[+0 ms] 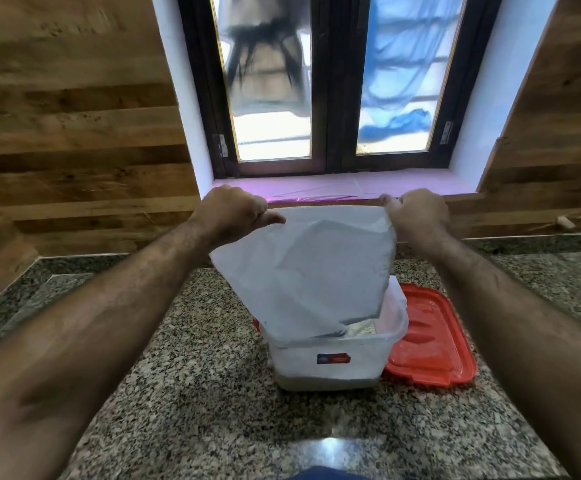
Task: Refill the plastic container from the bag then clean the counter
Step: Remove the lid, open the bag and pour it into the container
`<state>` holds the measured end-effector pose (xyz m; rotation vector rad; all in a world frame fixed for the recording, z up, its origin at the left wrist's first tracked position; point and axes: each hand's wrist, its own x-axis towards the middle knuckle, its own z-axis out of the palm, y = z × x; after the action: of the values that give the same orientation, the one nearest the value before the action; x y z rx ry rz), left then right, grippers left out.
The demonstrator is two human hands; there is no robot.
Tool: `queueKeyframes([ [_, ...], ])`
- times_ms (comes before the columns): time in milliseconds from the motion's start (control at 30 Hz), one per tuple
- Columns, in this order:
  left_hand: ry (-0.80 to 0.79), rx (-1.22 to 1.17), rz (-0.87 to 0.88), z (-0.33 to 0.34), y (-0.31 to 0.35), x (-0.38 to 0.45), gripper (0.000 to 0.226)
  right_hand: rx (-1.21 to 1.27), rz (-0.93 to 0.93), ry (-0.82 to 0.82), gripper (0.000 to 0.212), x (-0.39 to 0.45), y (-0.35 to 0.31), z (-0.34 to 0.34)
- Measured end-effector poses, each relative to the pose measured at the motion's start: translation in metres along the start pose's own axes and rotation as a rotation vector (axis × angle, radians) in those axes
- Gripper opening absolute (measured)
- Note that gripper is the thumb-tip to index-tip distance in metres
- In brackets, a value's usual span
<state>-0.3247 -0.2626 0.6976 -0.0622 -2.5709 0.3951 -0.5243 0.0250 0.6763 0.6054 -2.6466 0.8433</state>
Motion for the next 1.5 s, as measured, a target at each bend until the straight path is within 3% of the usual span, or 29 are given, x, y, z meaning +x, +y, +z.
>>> queueKeyframes([
  [200, -0.130, 0.169, -0.026, -0.011, -0.002, 0.015, 0.073, 0.024, 0.000, 0.037, 0.061, 0.007, -0.014, -0.015],
  [367, -0.086, 0.096, -0.010, -0.024, -0.002, 0.029, 0.065, 0.609, 0.171, -0.001, 0.060, 0.011, -0.004, -0.014],
  [533, -0.031, -0.135, -0.018, -0.022, -0.003, 0.024, 0.065, 0.809, 0.074, -0.088, 0.062, -0.001, 0.003, -0.005],
  [767, 0.114, -0.216, -0.020, -0.006, -0.016, 0.001, 0.070, 0.812, -0.101, -0.123, 0.095, -0.032, 0.001, 0.020],
  [1033, 0.043, -0.270, -0.245, -0.003, -0.001, -0.002, 0.069, 1.002, 0.196, 0.163, 0.066, -0.029, -0.036, 0.033],
  [1200, -0.079, -0.279, -0.281, -0.001, 0.039, 0.003, 0.087, 0.886, 0.165, 0.229, 0.064, -0.018, -0.048, 0.030],
  [1433, -0.133, -0.566, -0.336, -0.003, 0.037, 0.003, 0.030, 0.908, 0.154, 0.178, 0.069, -0.013, -0.056, 0.022],
  [1500, -0.139, -0.628, -0.383, -0.010, 0.027, 0.005, 0.039, 0.918, 0.140, 0.149, 0.071, -0.014, -0.055, 0.023],
])
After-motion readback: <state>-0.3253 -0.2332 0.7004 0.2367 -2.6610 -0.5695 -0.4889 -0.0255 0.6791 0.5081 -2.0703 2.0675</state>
